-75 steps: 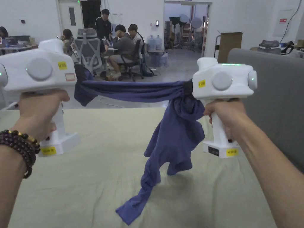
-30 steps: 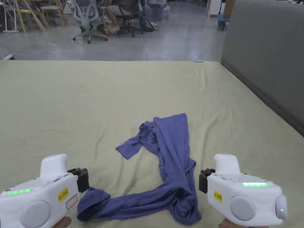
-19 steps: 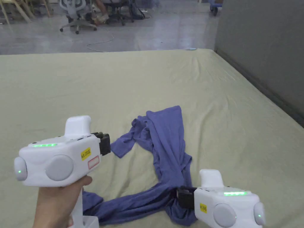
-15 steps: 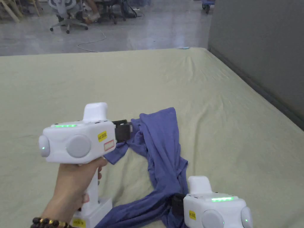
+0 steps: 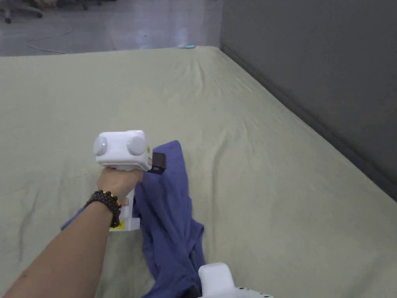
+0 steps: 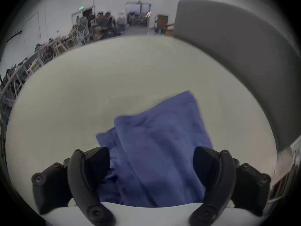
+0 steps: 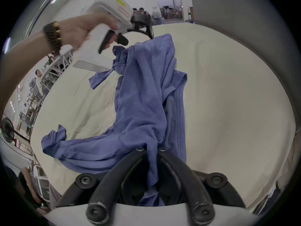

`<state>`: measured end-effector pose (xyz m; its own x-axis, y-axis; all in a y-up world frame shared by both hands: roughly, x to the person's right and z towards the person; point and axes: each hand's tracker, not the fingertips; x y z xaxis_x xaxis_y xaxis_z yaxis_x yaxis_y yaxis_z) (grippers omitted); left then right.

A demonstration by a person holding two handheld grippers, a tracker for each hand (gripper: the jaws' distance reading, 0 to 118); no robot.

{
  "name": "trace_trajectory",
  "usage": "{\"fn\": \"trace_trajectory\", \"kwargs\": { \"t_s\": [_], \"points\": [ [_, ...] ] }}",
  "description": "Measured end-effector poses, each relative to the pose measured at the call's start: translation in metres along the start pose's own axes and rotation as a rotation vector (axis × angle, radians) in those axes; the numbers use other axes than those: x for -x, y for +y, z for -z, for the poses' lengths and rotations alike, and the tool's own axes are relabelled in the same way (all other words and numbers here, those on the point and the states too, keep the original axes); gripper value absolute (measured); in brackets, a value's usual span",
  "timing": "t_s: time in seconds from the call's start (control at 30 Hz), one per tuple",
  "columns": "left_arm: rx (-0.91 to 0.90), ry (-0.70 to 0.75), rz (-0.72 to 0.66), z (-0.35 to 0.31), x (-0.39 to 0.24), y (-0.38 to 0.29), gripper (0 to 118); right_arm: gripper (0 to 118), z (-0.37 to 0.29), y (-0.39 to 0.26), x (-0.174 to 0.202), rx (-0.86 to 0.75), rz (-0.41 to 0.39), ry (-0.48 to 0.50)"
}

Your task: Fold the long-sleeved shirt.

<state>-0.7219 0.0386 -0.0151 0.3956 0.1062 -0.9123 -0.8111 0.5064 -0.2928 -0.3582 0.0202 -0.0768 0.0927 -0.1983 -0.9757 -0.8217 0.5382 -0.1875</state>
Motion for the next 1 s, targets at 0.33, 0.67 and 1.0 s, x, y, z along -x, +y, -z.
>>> {"fn": "trace_trajectory", "kwargs": {
  "t_s": [0.33,0.67,1.0],
  "points": [
    [-0.106,-0.218,-0.123,-0.049,0.023,0.005,4,3,-0.006,0.003,-0.001,-0.003,-0.010,-0.002],
    [-0.508,-0.289,-0.292,-0.267,0.137,0.013,4,3,-0.128,0.148,-0.021,-0.392,-0.128,0.023],
    [-0.754,-0.136,-0.339,-0.470,0.199,0.054,4,3,-0.223,0.421,0.044,-0.631,-0.283,0.054]
  ]
}}
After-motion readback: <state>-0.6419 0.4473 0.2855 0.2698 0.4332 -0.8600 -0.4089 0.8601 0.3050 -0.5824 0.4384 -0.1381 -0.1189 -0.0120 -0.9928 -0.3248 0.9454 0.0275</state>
